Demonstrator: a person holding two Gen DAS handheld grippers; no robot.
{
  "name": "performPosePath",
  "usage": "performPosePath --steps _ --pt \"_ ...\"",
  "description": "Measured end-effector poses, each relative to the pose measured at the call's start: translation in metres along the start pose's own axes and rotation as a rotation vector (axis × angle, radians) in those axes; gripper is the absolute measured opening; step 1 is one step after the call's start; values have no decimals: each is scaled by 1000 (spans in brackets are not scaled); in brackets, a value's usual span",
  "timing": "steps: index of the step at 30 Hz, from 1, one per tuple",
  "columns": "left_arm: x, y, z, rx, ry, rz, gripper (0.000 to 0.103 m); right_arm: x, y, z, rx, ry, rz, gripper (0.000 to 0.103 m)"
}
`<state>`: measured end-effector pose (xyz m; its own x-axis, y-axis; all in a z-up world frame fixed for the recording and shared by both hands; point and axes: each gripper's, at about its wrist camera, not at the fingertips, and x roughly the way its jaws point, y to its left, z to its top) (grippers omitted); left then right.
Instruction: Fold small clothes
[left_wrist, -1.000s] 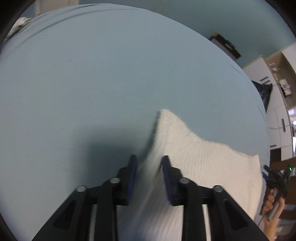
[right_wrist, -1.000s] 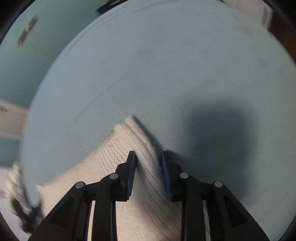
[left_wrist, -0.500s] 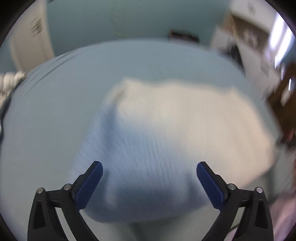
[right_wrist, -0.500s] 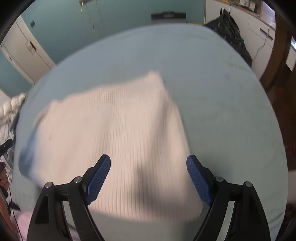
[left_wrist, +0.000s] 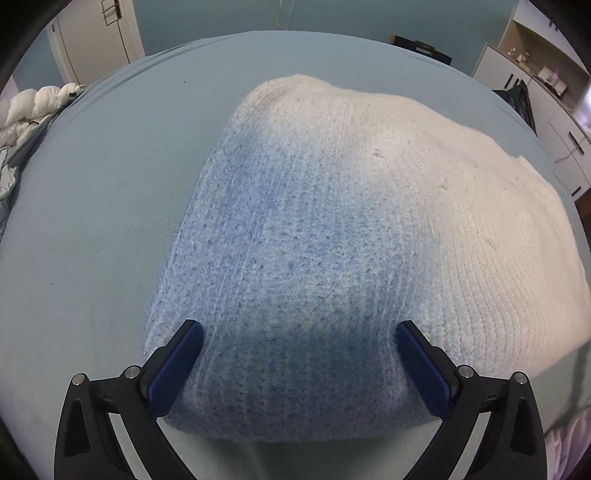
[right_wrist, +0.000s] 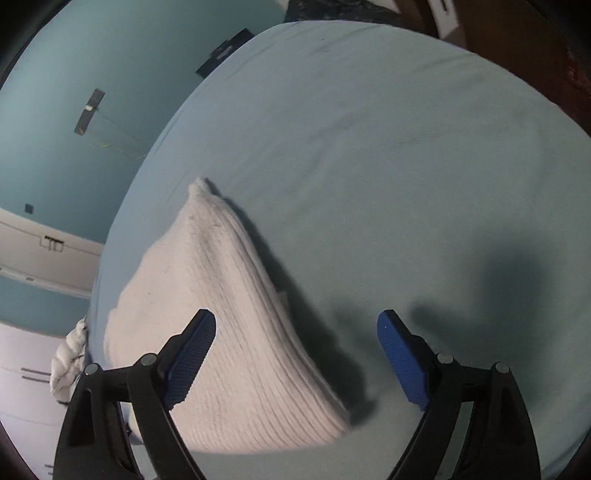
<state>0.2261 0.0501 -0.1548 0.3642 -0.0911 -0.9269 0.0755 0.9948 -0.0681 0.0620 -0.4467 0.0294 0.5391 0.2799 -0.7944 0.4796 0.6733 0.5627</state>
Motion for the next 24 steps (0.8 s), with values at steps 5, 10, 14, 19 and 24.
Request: performPosePath --steps 5,10,14,19,24 --pt "-6 21 6 3 4 -1 103 60 27 -4 -138 115 -107 71" --pt "-8 27 18 0 20 5 103 47 37 -4 -188 -27 -384 57" --pt "-10 23 30 9 24 27 103 6 60 -26 -165 -162 -443 59" --pt "-41 14 36 31 7 133 103 -30 155 -95 -451 -298 -457 78" --pt "-78 6 32 39 -50 129 103 7 171 -146 -673 -166 -394 85"
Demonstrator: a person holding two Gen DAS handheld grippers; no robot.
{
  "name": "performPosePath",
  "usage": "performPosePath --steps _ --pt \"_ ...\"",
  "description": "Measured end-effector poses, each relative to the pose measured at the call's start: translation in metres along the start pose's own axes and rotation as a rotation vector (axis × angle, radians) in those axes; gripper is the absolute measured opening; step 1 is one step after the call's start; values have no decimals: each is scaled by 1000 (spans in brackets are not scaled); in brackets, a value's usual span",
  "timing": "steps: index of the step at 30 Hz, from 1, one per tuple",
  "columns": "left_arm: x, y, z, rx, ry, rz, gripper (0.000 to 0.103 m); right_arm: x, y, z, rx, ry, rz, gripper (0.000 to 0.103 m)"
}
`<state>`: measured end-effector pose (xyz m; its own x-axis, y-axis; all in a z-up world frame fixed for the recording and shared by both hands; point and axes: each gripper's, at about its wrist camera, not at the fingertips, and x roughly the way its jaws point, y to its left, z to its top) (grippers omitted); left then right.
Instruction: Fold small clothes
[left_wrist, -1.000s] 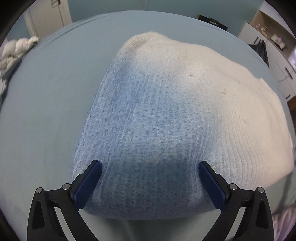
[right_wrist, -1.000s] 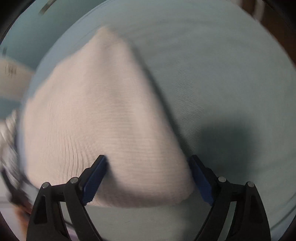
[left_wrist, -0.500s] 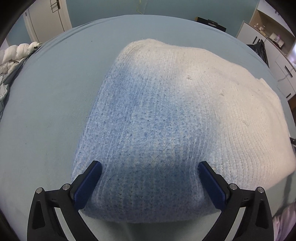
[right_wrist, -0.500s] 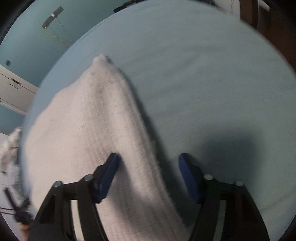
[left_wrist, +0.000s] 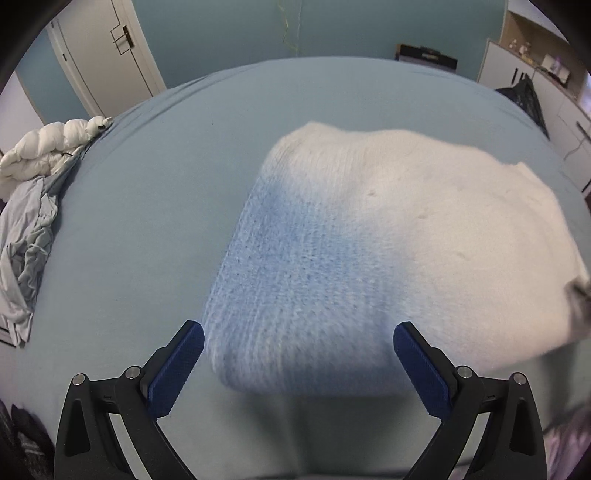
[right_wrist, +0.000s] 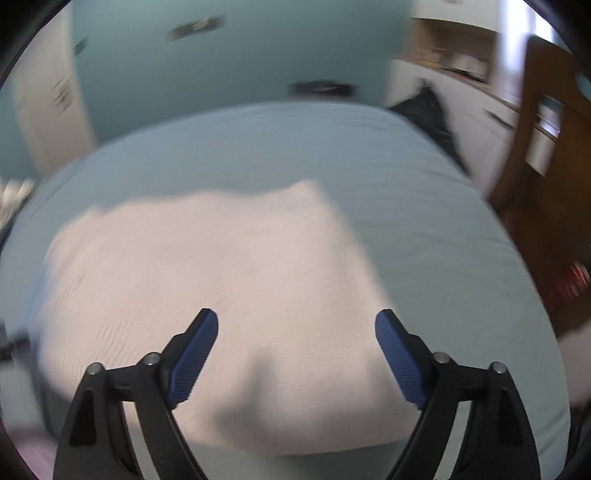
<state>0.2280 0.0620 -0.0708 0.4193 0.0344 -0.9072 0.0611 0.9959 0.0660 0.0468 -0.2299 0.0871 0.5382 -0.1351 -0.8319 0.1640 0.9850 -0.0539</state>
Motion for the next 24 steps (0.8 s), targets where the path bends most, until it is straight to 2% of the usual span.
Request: performPosePath --steps 3,5,8,11,13,14,16,17,19,20,21,22,24 --pt "-17 -1 -7 -1 -19 -12 103 39 -9 -34 -23 188 5 85" --pt "-27 -1 -15 2 -37 -1 103 35 -17 -42 42 179 49 85" --pt "-43 4 -24 -29 -77 -7 103 -1 -51 -42 194 208 35 85" --pt "-60 13 -33 -112 -103 -39 103 -56 -83 -50 371 109 168 85" --pt "-65 15 -39 -148 -120 -27 103 -93 -89 -62 419 29 229 85" --pt "-66 14 -41 -148 -127 -15 103 -108 -91 -69 435 -8 230 86" --pt "-64 11 -43 -128 -156 8 103 -141 -96 -88 469 -92 184 103" --pt "-61 8 -43 -107 -180 22 103 -148 -103 -93 486 -131 152 102" --pt "-55 1 -46 -47 -228 78 103 -139 -109 -76 499 -187 106 102" --pt "-51 -4 -47 -8 -242 111 103 -143 -107 -79 491 -222 76 102" --pt "-47 -8 -47 25 -247 120 103 -138 -106 -68 468 -246 48 102" --pt "-46 -10 -47 45 -246 117 103 -134 -81 -44 441 -265 25 102" --pt "-44 -14 -45 74 -245 89 103 -124 -69 -38 379 -295 -15 102"
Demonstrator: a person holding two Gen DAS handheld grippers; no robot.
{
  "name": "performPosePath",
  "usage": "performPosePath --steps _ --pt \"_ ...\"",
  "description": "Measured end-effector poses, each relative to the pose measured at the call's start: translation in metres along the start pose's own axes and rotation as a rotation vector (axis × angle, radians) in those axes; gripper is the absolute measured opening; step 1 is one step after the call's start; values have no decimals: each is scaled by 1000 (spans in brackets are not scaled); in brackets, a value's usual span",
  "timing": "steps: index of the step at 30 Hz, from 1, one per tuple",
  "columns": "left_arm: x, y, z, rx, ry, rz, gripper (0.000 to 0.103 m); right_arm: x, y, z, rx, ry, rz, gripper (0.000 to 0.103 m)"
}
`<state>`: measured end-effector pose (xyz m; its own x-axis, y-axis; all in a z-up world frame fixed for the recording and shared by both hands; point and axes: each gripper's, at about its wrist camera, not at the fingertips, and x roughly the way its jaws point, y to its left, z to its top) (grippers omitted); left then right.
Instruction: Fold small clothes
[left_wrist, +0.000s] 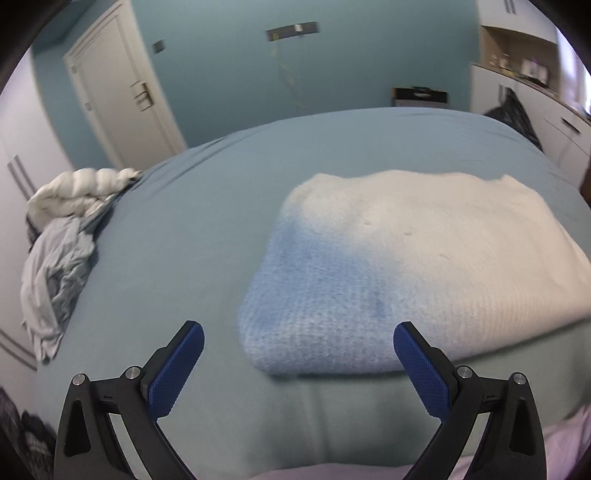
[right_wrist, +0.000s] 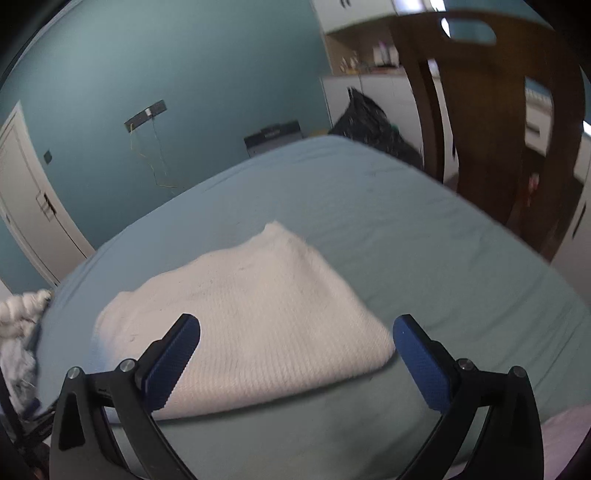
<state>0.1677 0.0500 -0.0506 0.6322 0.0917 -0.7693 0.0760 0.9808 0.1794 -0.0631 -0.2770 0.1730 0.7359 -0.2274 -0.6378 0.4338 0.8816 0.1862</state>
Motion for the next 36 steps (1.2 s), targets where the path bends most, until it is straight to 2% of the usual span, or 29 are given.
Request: performPosePath --steps 4,8,11,12,14,16,18,20,21,24,29,32,34,36 --pt "-8 -2 3 -8 -49 -16 103 3 17 -2 -55 -95 15 102" --pt "-21 -4 0 -2 -168 -29 103 0 30 0 -146 -195 -88 102" --pt "-27 -4 1 -1 -187 -79 103 -26 46 7 -220 -295 -205 102" --pt "-28 -4 1 -6 -184 -113 103 -30 50 10 -239 -292 -228 102" --pt "-29 -2 2 -18 -173 -140 103 -37 58 20 -280 -207 -184 102" --pt "-28 0 3 -29 -155 -149 103 -42 66 39 -313 -15 -61 102" --pt "-26 3 4 -31 -135 -131 103 -52 66 53 -270 122 57 102" --pt "-22 4 5 -33 -103 -114 103 -65 63 60 -220 180 153 102" --pt "-17 6 5 -41 -72 -124 103 -68 62 60 -204 194 169 102" --pt "-2 17 3 -109 3 -181 103 -48 62 48 -228 219 135 102" --pt "10 18 3 -110 32 -136 103 42 54 0 -273 240 -95 102" --pt "17 13 4 -99 43 -141 103 94 48 -24 -260 306 -73 102" --pt "29 10 5 -116 77 -195 103 121 46 -30 -228 365 -23 102" --pt "48 5 4 -119 129 -203 103 140 39 -30 -158 407 31 102"
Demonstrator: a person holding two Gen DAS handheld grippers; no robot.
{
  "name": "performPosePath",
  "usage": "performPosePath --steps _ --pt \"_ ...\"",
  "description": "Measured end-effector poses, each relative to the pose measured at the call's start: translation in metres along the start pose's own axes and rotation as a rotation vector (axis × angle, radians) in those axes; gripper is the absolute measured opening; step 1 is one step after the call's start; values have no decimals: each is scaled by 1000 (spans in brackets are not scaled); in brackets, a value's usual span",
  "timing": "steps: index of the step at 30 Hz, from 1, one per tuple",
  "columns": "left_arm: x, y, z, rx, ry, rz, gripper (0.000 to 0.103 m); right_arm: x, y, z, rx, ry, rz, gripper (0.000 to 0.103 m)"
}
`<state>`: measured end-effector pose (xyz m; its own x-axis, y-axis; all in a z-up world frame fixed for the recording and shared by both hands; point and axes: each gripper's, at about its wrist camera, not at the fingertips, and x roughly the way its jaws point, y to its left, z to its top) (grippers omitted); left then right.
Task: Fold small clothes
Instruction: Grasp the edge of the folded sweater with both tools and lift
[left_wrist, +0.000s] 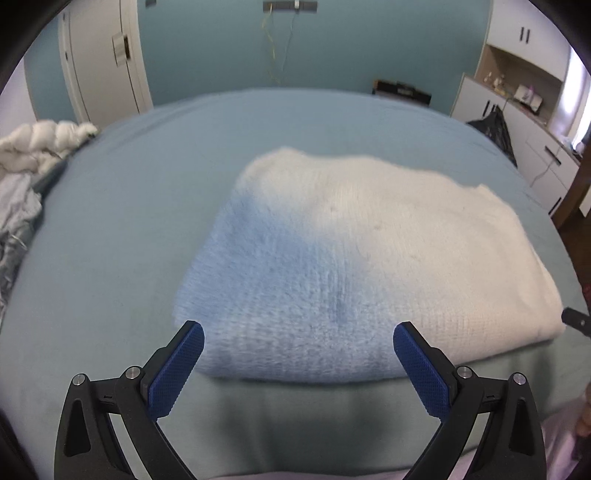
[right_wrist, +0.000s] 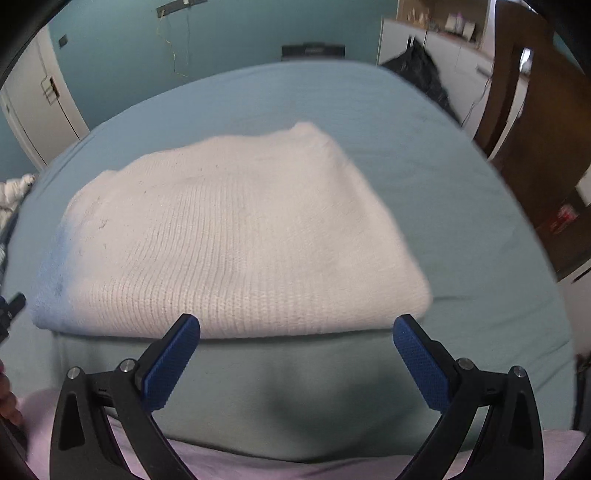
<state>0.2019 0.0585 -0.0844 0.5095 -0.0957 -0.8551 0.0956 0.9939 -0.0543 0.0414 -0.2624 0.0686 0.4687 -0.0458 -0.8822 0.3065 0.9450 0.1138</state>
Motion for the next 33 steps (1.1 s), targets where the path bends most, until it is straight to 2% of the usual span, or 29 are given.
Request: performPosePath --steps 2,3,5,7,11,13,15,17,19,21,25,29,31,33 --pt "19 0 1 0 55 28 103 16 -8 7 39 17 30 102" --pt "35 2 0 -9 106 64 103 27 -11 9 47 38 20 102" --pt "47 7 -1 -29 140 73 103 50 -17 12 60 95 5 102" --pt "45 9 0 -39 127 66 103 73 -29 14 108 158 28 102" --pt "26 13 -3 -51 105 53 103 66 -52 18 219 150 83 102" --pt "16 20 -5 -93 104 10 103 55 -69 15 299 130 114 102" --pt "8 29 -11 -150 127 -71 103 48 -90 9 410 135 166 102" --pt "7 36 -14 -201 178 -163 103 46 -115 -3 572 152 262 102" --pt "13 37 -20 -242 238 -240 103 58 -134 -17 713 217 373 102" --pt "21 39 -24 -280 274 -263 103 72 -139 -25 773 280 460 101" --pt "41 43 -30 -369 343 -291 103 93 -144 -28 847 326 556 74" --pt "61 43 -37 -464 409 -338 103 112 -154 -30 910 304 549 74" --pt "71 40 -39 -486 431 -328 103 124 -161 -28 928 309 565 61" --pt "76 37 -40 -497 442 -321 103 133 -162 -33 977 314 628 57"
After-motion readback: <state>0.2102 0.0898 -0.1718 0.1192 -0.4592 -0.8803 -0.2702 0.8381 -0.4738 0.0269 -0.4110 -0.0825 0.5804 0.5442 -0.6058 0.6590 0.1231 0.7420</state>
